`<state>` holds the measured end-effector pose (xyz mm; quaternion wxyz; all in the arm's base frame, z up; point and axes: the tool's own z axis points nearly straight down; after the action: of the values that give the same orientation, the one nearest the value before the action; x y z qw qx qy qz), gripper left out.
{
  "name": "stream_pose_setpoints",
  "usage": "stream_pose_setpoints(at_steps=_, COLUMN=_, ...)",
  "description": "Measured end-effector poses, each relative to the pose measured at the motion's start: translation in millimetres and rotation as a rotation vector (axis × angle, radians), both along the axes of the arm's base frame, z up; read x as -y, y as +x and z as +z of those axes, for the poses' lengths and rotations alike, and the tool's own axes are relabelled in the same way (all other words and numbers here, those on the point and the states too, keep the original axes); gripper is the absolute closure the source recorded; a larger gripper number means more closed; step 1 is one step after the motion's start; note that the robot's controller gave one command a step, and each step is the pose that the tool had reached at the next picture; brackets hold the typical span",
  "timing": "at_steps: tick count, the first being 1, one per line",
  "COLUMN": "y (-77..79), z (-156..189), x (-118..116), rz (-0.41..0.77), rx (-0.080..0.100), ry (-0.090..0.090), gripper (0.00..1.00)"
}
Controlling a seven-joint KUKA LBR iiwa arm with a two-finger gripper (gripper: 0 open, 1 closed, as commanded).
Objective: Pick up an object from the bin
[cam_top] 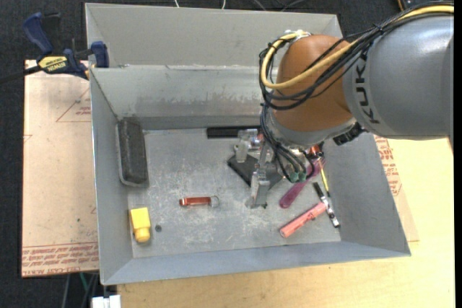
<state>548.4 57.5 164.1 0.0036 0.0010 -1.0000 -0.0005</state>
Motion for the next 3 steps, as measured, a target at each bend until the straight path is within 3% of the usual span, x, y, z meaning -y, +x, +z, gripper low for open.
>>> stream_pose_setpoints(at_steps=1, y=1.9, z=3.7, x=0.0, rz=-0.002, rx=0.008, ry=0.000, gripper=0.00)
stream_pose_setpoints(at_steps=2, y=-8.4, z=-94.6, x=-100.1, rz=0.019, rx=0.005, ry=0.003, gripper=0.00)
stream_pose_setpoints(at_steps=3, y=16.2, z=-93.7, x=5.4, rz=-0.181, rx=0.022, ry=0.001, gripper=0.00)
